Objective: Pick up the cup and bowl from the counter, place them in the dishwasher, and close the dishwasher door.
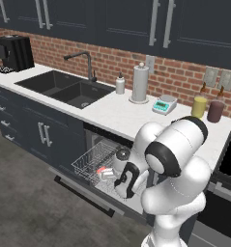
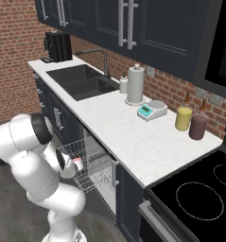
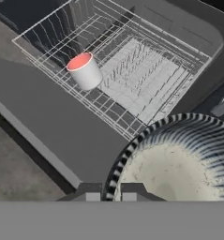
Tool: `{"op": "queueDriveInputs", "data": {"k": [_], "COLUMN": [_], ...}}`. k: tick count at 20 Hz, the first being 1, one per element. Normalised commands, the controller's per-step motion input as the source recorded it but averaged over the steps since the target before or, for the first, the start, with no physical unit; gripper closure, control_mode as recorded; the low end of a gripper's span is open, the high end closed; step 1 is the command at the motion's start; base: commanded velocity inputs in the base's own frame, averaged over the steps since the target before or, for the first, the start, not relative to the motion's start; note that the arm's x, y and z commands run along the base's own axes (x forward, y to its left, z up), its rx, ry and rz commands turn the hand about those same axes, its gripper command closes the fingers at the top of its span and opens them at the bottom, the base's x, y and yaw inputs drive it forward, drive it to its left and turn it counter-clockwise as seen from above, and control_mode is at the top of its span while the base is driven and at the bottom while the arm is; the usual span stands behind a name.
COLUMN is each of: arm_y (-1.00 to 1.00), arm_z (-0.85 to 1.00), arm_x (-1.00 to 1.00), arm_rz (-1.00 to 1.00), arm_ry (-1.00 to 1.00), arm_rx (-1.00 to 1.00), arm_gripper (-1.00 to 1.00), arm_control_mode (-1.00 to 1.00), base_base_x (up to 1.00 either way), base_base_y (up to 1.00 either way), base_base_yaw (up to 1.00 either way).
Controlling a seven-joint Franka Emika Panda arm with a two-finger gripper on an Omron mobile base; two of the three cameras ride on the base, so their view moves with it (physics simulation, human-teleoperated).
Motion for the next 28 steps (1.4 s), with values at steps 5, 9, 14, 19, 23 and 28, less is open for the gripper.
{"op": "queueDriveInputs", "data": {"k": [5,9,14,19,23,28], "arm_y": [-0.29,-0.21,-0.06,-0.01,0.0,0.0], "arm_z": [0.0,-0.07,-0.22,-0.22,-0.3,-0.29], "arm_x": [0.17,0.31,0.42,0.24,0.11,0.21], "arm_rz": [-0.12,-0.03,0.0,0.0,0.0,-0.07], "arm_ry": [0.0,0.0,0.03,0.0,0.0,0.0], "arm_rx": [0.03,0.03,0.09,0.11,0.04,0.0], "arm_gripper": [1.0,1.0,1.0,1.0,1.0,1.0], "arm_control_mode": [-1.0,-1.0,-1.0,-1.0,-1.0,-1.0], "base_base_x": [0.0,0.0,0.0,0.0,0.0,0.0], "base_base_y": [0.0,0.0,0.0,0.0,0.0,0.0], "base_base_yaw": [0.0,0.0,0.0,0.0,0.0,0.0]}}
